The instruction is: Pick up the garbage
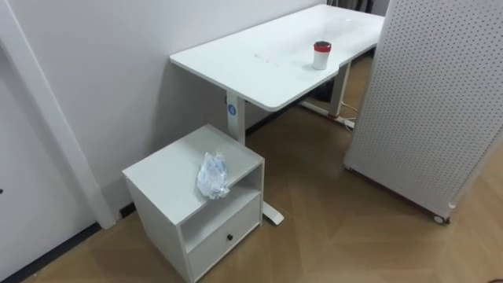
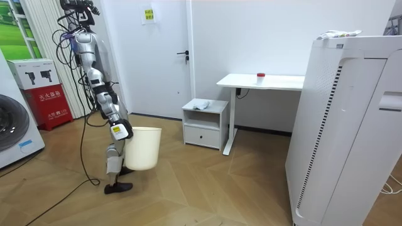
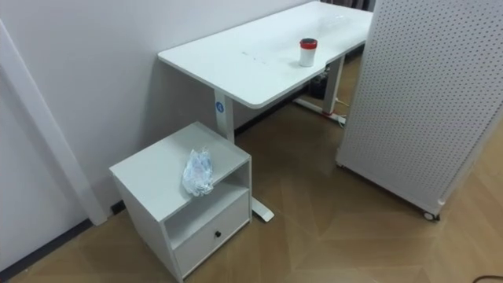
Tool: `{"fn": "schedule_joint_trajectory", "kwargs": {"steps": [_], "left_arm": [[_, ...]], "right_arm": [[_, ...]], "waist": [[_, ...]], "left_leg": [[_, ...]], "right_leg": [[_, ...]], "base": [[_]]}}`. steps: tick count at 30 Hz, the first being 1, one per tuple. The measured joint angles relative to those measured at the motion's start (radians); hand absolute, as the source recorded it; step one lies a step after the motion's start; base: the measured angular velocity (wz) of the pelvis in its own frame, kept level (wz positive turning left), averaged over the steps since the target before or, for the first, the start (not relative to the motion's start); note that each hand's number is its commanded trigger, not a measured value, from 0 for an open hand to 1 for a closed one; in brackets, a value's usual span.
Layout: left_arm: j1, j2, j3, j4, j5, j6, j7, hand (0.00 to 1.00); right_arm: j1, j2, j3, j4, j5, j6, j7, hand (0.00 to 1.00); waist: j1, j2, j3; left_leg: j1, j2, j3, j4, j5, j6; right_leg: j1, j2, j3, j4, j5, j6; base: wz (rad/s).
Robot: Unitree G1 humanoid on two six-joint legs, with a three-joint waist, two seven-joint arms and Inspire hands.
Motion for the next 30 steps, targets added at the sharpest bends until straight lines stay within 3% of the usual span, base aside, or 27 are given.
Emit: {"fn": "schedule_joint_trajectory", "kwargs": {"steps": [9,13,14,15,18,20,23,24,25,26,27,28,29,30], "left_arm": [[-0.002,0.0,0.001,0.024,-0.001,0.014,-0.006,0.0],[-0.015,0.0,0.004,0.031,0.017,0.028,-0.008,0.0],[-0.023,0.0,0.003,0.032,0.018,0.028,-0.011,0.0],[-0.025,0.001,0.004,0.033,0.02,0.028,-0.013,0.0],[-0.029,0.003,0.004,0.032,0.02,0.029,-0.027,0.0],[-0.017,0.004,0.005,0.032,0.021,0.042,-0.033,0.0],[-0.005,0.007,0.004,0.031,0.021,0.063,-0.047,0.0],[-0.001,0.009,0.004,0.03,0.021,0.066,-0.048,0.0],[0.002,0.012,0.003,0.033,0.02,0.066,-0.048,0.0],[0.002,0.01,0.0,0.033,0.02,0.066,-0.048,0.0],[0.004,0.006,-0.003,0.032,0.02,0.065,-0.049,0.0],[0.008,0.001,-0.004,0.032,0.02,0.065,-0.053,0.0],[0.022,0.002,-0.003,0.03,0.02,0.064,-0.054,0.0],[0.031,0.003,0.002,0.03,0.019,0.064,-0.054,0.0]], "right_arm": [[0.001,0.001,0.0,0.006,-0.001,0.002,0.0,1.0],[0.0,0.002,-0.002,0.003,-0.003,0.003,0.004,1.0],[-0.002,0.002,-0.002,0.002,-0.003,0.005,0.004,1.0],[-0.004,0.002,-0.002,0.002,-0.006,0.008,0.004,1.0],[-0.01,0.003,0.001,-0.008,-0.022,0.011,0.004,1.0],[-0.007,0.007,0.0,-0.008,-0.021,0.014,0.003,1.0],[0.003,0.004,0.0,-0.021,-0.01,0.014,0.003,1.0],[0.005,0.004,0.001,-0.022,-0.005,0.014,0.003,1.0],[0.007,0.005,0.0,-0.024,0.014,0.014,0.0,1.0],[0.021,0.001,-0.001,-0.021,0.019,0.016,-0.003,1.0],[0.028,-0.005,-0.002,-0.021,0.02,0.018,-0.007,1.0],[0.035,-0.017,-0.01,-0.016,0.023,0.024,-0.014,1.0],[0.039,-0.023,-0.011,-0.018,0.023,0.034,-0.021,1.0],[0.044,-0.023,-0.01,-0.019,0.021,0.036,-0.023,1.0]], "waist": [[-0.001,-0.001,0.0012],[-0.003,-0.007,0.0005],[0.0,-0.008,0.0065],[0.002,-0.006,0.0069],[0.003,-0.003,0.0119],[0.004,-0.018,0.0096],[0.0,-0.018,0.0052],[-0.001,-0.02,0.003],[-0.006,-0.032,0.0086],[-0.005,-0.041,0.0012],[-0.005,-0.041,0.0004],[0.0,-0.036,0.0012],[0.024,-0.033,-0.0013],[0.037,-0.032,-0.0016]], "left_leg": [[0.0,0.001,-0.004,0.001,-0.001,-0.001],[-0.053,0.014,-0.017,0.09,-0.029,-0.006],[-0.07,0.023,-0.021,0.127,-0.04,-0.009],[-0.077,0.026,-0.023,0.146,-0.047,-0.011],[-0.124,0.054,-0.024,0.245,-0.104,-0.021],[-0.12,0.059,-0.018,0.262,-0.113,-0.031],[-0.136,0.075,-0.011,0.293,-0.112,-0.044],[-0.151,0.074,-0.005,0.32,-0.108,-0.05],[-0.222,0.074,0.009,0.441,-0.072,-0.072],[-0.28,0.058,0.008,0.47,-0.066,-0.069],[-0.303,0.051,0.012,0.433,-0.064,-0.072],[-0.348,0.036,0.02,0.322,-0.037,-0.088],[-0.373,0.039,0.026,0.195,0.033,-0.095],[-0.38,0.04,0.028,0.149,0.072,-0.092]], "right_leg": [[-0.004,0.001,-0.003,0.001,0.0,0.0],[-0.035,0.008,-0.013,0.036,-0.019,-0.01],[-0.039,0.014,-0.02,0.046,-0.021,-0.012],[-0.041,0.017,-0.023,0.055,-0.027,-0.014],[-0.082,0.029,-0.028,0.149,-0.085,-0.034],[-0.092,0.027,-0.017,0.195,-0.127,-0.046],[-0.092,0.036,-0.011,0.196,-0.136,-0.059],[-0.092,0.038,-0.006,0.197,-0.137,-0.065],[-0.086,0.038,0.012,0.203,-0.144,-0.078],[-0.078,0.029,0.04,0.211,-0.157,-0.083],[-0.074,0.028,0.056,0.21,-0.162,-0.085],[-0.072,0.028,0.077,0.211,-0.174,-0.086],[-0.067,0.028,0.106,0.215,-0.187,-0.082],[-0.062,0.026,0.119,0.215,-0.193,-0.079]], "base": [[0.0],[0.09],[0.16],[0.11],[-0.02],[-0.06],[0.04],[0.27],[0.42],[0.5],[0.43],[0.1],[-0.17],[-0.57]]}}
